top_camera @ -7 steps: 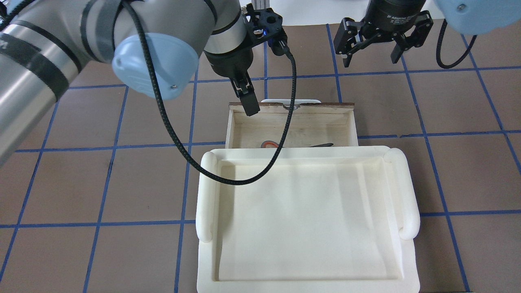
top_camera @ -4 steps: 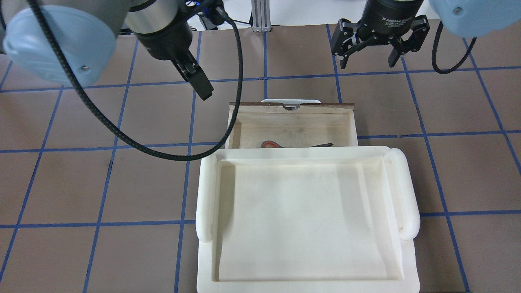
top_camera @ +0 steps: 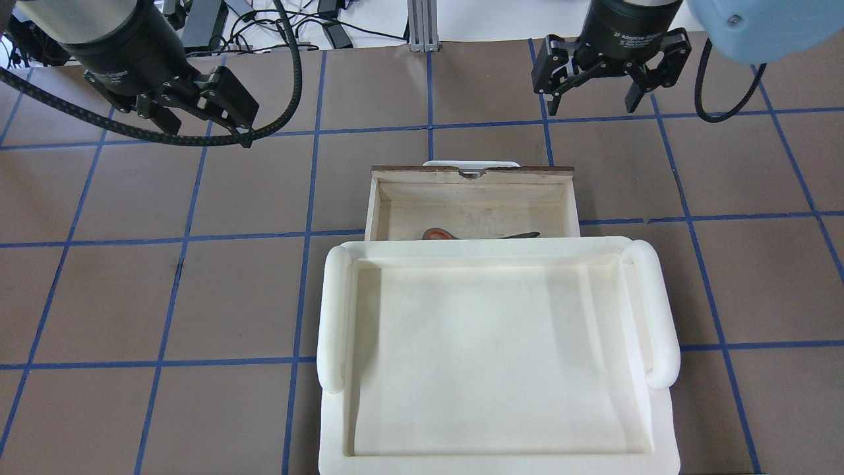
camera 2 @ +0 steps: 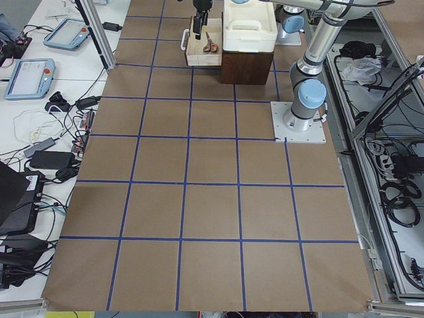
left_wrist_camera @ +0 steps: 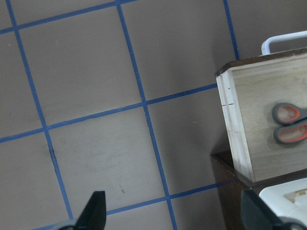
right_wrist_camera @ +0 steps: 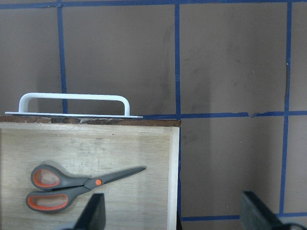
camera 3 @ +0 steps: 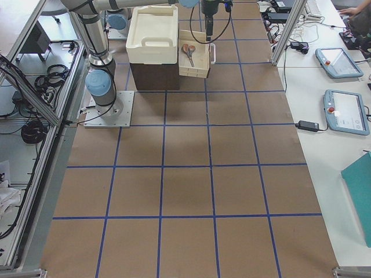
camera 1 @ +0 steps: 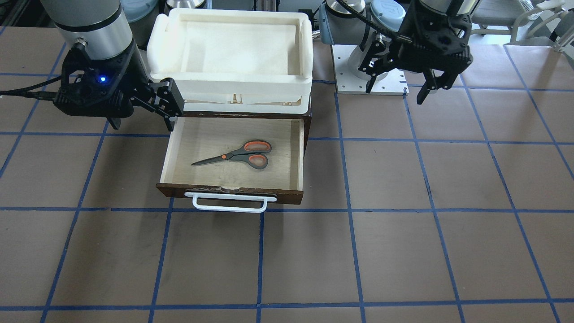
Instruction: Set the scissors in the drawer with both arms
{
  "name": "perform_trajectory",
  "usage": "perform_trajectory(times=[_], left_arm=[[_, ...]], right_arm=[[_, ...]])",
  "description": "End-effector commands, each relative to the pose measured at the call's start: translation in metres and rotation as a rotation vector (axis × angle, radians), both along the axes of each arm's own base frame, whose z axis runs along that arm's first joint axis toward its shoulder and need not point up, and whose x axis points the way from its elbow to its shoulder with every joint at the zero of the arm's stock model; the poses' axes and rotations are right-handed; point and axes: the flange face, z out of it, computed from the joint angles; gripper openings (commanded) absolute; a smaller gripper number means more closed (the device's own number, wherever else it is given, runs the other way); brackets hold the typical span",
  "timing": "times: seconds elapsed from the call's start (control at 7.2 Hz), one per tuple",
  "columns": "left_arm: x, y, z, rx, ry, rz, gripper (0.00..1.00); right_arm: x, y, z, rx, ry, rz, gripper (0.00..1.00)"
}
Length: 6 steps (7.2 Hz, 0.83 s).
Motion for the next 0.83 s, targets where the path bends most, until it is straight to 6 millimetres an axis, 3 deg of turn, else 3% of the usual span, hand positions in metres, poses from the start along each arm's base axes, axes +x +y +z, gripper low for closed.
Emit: perform_trajectory(times=[0.0, 0.28, 0.69], left_arm=[[0.022, -0.002, 0.001, -0.002, -0.038, 0.154, 1.00], [0.023, -0.018, -0.004, -0.054, -0.034, 0.156, 1.00], [0.023, -0.014, -0.012, -0.060, -0.034, 0.155, 1.00]], right_arm=[[-0.001, 0.001, -0.004, 0.006, 0.001, 0.000, 1.00], [-0.001, 0.001, -0.004, 0.008, 0.002, 0.000, 1.00], [-0.003, 0.000, -0.005, 0.011, 0.004, -0.001, 1.00]])
